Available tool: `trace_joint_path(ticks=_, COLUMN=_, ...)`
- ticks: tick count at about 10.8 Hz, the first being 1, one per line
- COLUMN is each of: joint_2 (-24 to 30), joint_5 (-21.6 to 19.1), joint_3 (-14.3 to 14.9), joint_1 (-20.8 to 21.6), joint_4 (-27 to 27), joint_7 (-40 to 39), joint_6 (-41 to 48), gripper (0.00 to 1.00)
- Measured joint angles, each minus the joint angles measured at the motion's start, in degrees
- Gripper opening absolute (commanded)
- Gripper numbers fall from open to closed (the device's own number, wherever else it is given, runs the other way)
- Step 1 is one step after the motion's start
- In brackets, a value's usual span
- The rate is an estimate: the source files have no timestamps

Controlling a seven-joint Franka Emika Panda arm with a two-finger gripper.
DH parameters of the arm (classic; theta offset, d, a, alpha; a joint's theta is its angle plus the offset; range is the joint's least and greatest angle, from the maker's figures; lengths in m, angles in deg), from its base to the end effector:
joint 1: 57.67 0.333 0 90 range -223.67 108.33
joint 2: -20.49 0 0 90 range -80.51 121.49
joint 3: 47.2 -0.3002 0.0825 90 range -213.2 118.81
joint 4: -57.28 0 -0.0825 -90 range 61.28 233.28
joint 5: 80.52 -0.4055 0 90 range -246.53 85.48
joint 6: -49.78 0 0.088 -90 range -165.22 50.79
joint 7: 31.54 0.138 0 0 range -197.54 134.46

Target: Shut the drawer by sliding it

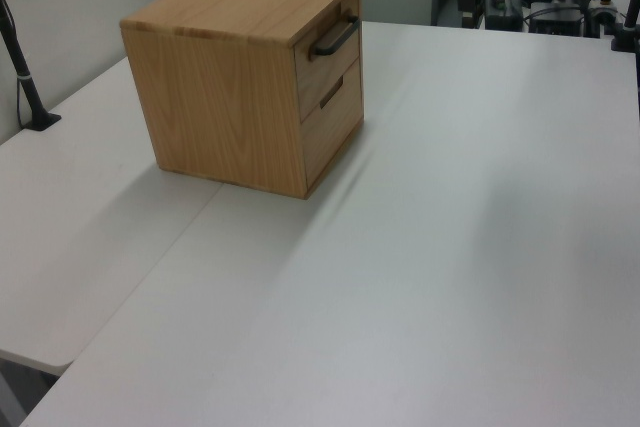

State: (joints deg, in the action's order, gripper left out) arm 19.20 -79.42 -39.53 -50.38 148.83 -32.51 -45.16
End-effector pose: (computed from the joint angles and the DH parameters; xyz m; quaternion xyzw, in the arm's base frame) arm 0.5913 -0.0057 0.5590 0.9998 0.0058 0.0183 0.0113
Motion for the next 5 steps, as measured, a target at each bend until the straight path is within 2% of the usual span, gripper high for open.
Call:
trace_joint_path(ticks=1, joint_2=0.38, joint_5=0.02, joint_3=-0.04, joint_1=-0.81, joint_4=0.34, joint_7=0.00, joint_6=0.00, gripper=0.65)
trace_joint_path(ticks=3, joint_2=0.53, joint_5=0.02, joint_3=-1.87, joint_1=-4.26, joint_4=0.39, joint_7=0.00, joint_6=0.00, gripper=1.00)
trace_joint_path(ticks=5, joint_2=0.53, joint_5=0.02, joint_3=-5.94, joint_1=-8.35, joint_4=0.40, joint_7=0.00, joint_6=0.00, gripper=1.00)
